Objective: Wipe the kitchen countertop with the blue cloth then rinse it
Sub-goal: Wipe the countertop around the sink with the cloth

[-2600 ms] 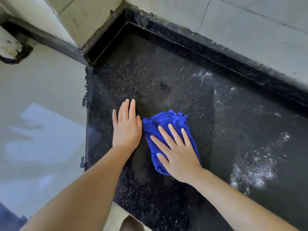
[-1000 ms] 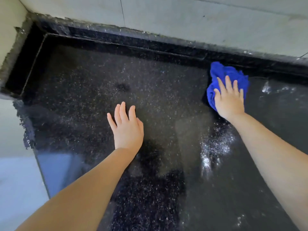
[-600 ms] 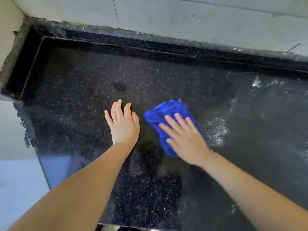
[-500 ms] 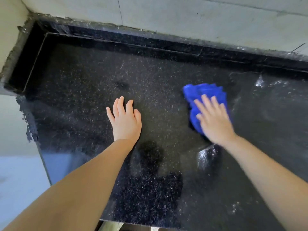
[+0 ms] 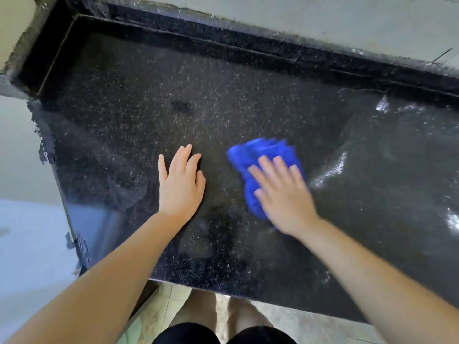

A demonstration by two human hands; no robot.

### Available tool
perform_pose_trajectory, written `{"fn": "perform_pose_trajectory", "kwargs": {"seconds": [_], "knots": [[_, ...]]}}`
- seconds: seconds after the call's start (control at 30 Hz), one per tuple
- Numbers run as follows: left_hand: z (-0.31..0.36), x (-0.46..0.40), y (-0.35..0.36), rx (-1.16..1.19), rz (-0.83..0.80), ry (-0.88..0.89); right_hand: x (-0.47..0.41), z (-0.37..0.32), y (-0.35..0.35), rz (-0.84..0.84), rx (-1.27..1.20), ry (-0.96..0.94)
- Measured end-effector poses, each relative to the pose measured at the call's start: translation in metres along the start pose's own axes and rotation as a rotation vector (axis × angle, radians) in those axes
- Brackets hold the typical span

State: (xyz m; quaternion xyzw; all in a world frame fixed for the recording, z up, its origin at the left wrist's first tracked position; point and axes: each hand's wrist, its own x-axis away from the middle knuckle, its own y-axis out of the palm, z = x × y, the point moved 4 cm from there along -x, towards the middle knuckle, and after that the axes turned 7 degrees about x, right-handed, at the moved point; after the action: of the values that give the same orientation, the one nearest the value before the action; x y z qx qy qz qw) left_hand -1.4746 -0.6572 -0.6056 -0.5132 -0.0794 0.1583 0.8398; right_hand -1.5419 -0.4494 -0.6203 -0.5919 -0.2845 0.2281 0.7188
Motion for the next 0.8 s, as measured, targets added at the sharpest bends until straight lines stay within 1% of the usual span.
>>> {"fn": "perform_pose_trajectory", "kwargs": {"seconds": [0.03,0.07,0.13,0.17,0.2,0.23,0.3,0.4,0.43,0.47,0.5,0.53,0.57,0.6,0.67,0.73,0.77,0.8], "knots": [[0.0,0.012,0.002,-0.02,-0.008,-0.006,-0.004,0.041,0.007,0.008,0.034,0.126],[0.0,0.022,0.004,-0.04,-0.016,-0.016,-0.005,0.081,0.014,-0.015,0.018,0.251],[0.0,0.035,0.006,-0.088,-0.037,-0.033,0.004,0.129,0.02,-0.102,-0.115,0.523],[0.0,0.038,0.007,-0.114,-0.044,-0.034,0.009,0.13,0.021,-0.136,-0.174,0.633],[0.0,0.039,0.008,-0.127,-0.054,-0.038,0.014,0.116,0.02,-0.115,-0.201,0.692],[0.0,0.039,0.008,-0.122,-0.064,-0.046,0.021,0.092,0.018,-0.093,-0.192,0.688],[0.0,0.038,0.008,-0.104,-0.072,-0.054,0.038,0.025,0.008,-0.036,-0.145,0.537],[0.002,0.037,0.007,-0.095,-0.061,-0.069,0.077,-0.072,-0.008,0.006,-0.14,0.18],[0.003,0.038,0.006,-0.09,-0.056,-0.074,0.091,-0.087,-0.012,-0.008,-0.146,0.063],[0.003,0.038,0.006,-0.085,-0.049,-0.077,0.102,-0.088,-0.012,-0.033,-0.148,-0.035],[0.004,0.038,0.005,-0.083,-0.043,-0.078,0.111,-0.075,-0.007,-0.042,-0.14,-0.092],[0.004,0.038,0.005,-0.084,-0.041,-0.08,0.12,-0.052,0.003,-0.039,-0.115,-0.075],[0.004,0.038,0.005,-0.086,-0.046,-0.08,0.131,-0.022,0.012,-0.044,-0.078,-0.001],[0.004,0.039,0.005,-0.086,-0.051,-0.08,0.142,0.012,0.021,-0.056,-0.052,0.122],[0.004,0.038,0.005,-0.078,-0.049,-0.075,0.162,0.067,0.03,-0.095,-0.095,0.404],[0.006,0.041,0.002,-0.051,-0.056,-0.064,0.171,0.074,0.034,-0.148,-0.176,0.654],[0.007,0.044,0.0,-0.029,-0.058,-0.052,0.169,0.058,0.032,-0.146,-0.208,0.737],[0.007,0.049,-0.003,-0.005,-0.055,-0.039,0.163,0.033,0.028,-0.128,-0.214,0.753]]}}
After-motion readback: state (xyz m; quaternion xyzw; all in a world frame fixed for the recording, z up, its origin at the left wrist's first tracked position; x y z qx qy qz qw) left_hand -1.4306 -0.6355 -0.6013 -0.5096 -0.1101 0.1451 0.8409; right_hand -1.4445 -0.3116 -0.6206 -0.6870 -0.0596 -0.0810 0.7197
